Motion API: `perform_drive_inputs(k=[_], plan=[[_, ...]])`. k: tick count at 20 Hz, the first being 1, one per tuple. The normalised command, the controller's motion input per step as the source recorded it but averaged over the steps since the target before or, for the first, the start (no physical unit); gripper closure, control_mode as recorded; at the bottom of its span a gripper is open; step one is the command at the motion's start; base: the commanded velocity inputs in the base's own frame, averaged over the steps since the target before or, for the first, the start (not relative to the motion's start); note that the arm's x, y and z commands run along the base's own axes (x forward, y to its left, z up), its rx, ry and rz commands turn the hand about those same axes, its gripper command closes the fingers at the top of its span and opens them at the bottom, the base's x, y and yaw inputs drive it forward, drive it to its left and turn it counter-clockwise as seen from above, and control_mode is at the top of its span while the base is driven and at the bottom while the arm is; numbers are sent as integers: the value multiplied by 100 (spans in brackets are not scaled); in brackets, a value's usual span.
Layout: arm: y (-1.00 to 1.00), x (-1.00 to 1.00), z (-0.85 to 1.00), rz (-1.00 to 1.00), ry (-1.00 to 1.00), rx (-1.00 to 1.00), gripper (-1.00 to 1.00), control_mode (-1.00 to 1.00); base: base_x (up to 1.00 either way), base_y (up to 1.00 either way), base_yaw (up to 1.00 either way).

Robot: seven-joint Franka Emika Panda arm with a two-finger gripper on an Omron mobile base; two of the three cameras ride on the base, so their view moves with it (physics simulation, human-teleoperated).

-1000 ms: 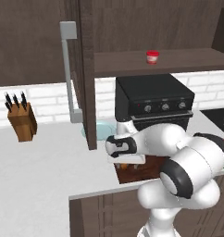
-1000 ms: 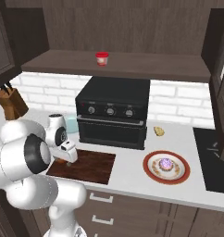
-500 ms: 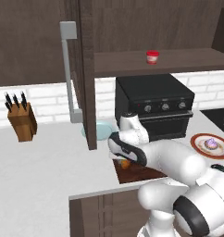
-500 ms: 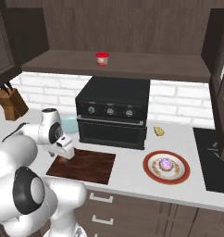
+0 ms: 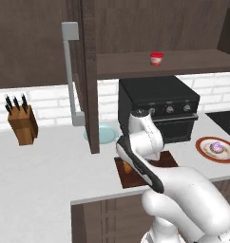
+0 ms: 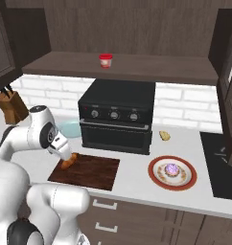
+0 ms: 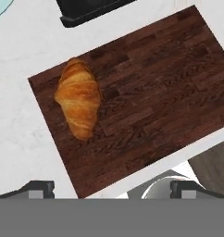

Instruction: From the different types of pastries on the counter, select a croissant and place it on the cutting board. Then retrieve a jar of jam from the cabinet and place it alongside the croissant on the cutting board.

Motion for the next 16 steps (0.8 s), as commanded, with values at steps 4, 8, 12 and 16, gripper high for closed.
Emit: perform_drive_inputs(k=[4, 8, 12, 16], plan=[[-15, -18, 93, -21, -17, 0, -100, -100, 0, 0, 0], [-4, -43, 100, -6, -33, -5, -100, -100, 0, 0, 0], [0, -51, 100, 4, -22, -5, -100, -100, 0, 0, 0], [0, -42, 100, 9, -4, 0, -100, -100, 0, 0, 0]])
